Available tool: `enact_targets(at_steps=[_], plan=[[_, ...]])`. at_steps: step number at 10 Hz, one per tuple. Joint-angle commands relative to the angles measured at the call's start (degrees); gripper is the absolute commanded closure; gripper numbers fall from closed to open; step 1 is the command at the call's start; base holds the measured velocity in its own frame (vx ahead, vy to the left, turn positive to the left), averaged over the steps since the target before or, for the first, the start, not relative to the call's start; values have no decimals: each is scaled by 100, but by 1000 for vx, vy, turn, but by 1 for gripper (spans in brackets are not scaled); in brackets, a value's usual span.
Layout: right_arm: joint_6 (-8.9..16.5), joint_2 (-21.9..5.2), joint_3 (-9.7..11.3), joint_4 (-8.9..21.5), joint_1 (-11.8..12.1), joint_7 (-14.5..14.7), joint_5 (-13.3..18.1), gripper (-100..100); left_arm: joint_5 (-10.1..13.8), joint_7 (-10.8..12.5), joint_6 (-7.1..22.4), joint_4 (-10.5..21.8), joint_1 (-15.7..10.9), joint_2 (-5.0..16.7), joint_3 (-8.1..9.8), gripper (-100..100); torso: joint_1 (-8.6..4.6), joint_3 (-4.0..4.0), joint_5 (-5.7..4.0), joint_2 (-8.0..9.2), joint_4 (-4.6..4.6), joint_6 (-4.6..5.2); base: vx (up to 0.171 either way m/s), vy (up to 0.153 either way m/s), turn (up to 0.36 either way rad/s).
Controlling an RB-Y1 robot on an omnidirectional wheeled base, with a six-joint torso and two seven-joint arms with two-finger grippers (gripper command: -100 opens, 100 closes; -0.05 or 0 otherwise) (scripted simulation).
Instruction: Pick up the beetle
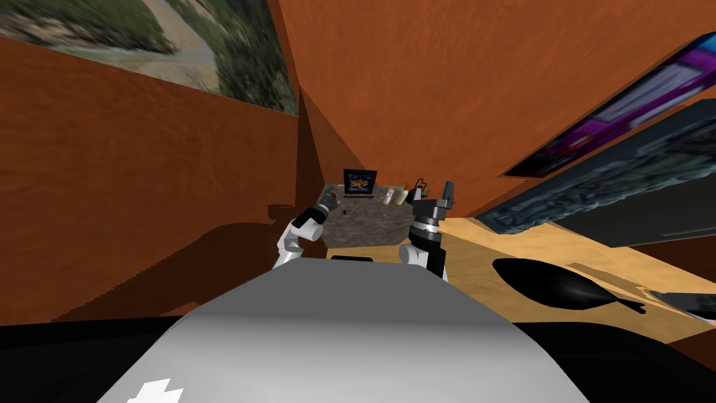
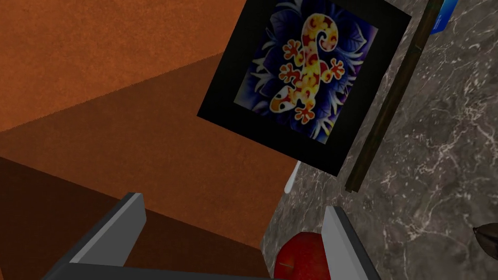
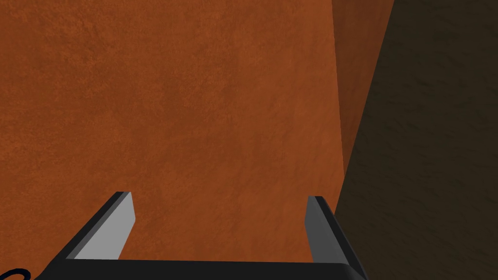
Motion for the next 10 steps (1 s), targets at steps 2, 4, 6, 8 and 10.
enact_targets(at_steps=[2,4,6,8,10], plan=[[0,0,0,0,0,0,0,0,62,186,445,81,-147,7,-67,-100,1,-1,0,-3,0,1,28,8,-24],[0,0,0,0,0,0,0,0,125,345,753,188,-295,21,-121,-100,1,-2,0,-4,-1,1,25,9,-23],[0,0,0,0,0,0,0,0,189,503,1039,298,-445,35,-174,-100,-1,2,0,3,1,-1,13,0,-13],[0,0,0,0,0,0,0,0,251,660,1339,410,-596,50,-227,-100,-1,1,0,2,0,0,23,8,-23],[0,0,0,0,0,0,0,0,251,660,1547,410,-596,50,-227,-100,1,-1,0,-1,0,0,18,6,-8]])
